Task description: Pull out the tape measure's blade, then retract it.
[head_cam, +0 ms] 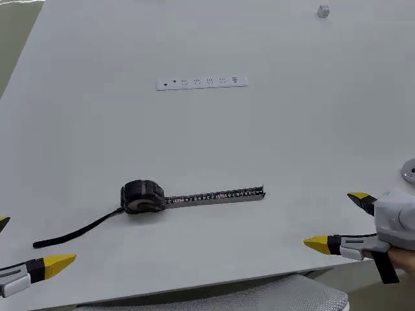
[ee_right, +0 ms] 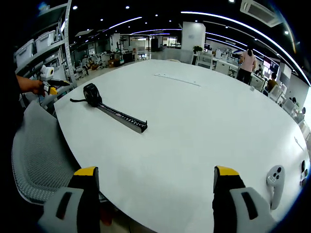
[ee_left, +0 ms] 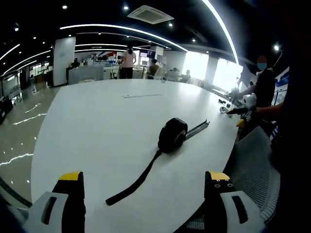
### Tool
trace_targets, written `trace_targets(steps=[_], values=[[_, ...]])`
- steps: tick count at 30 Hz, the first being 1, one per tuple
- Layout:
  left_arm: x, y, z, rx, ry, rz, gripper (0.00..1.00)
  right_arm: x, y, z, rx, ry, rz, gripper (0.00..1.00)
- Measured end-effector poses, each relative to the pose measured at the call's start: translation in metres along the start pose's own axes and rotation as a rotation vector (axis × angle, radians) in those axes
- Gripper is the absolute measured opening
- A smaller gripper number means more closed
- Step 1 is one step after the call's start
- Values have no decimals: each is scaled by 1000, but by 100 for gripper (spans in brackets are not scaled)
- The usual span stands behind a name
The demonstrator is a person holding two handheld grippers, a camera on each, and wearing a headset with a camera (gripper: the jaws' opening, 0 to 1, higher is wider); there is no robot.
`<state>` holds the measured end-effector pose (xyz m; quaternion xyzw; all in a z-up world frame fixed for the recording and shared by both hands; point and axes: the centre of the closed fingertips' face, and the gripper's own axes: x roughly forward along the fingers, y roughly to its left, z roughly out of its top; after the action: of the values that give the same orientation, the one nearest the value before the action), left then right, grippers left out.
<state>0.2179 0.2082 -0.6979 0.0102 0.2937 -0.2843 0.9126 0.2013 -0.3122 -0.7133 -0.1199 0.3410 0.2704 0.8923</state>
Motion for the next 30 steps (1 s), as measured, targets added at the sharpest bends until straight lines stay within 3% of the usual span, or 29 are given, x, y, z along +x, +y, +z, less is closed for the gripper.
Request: trace_targets(steps=[7,11,18,21,30], values=[[0,2,0,-9,-12,8,100,-4,-6,-6,6,9,-16,100],[-1,6,-8,-11,21,11,100,-4,-6,-6,-7,12,-23,100],[-6,13,2,-13,-1,28,100,-4,-2,1,-5,-3,-14,100],[-9,10,7,-5,-12,30,100,-4,-4,0,-12,3,-12,100],[-11,-1,6,7,7,34,100,-10,-6,-6,-30,10,4,100]])
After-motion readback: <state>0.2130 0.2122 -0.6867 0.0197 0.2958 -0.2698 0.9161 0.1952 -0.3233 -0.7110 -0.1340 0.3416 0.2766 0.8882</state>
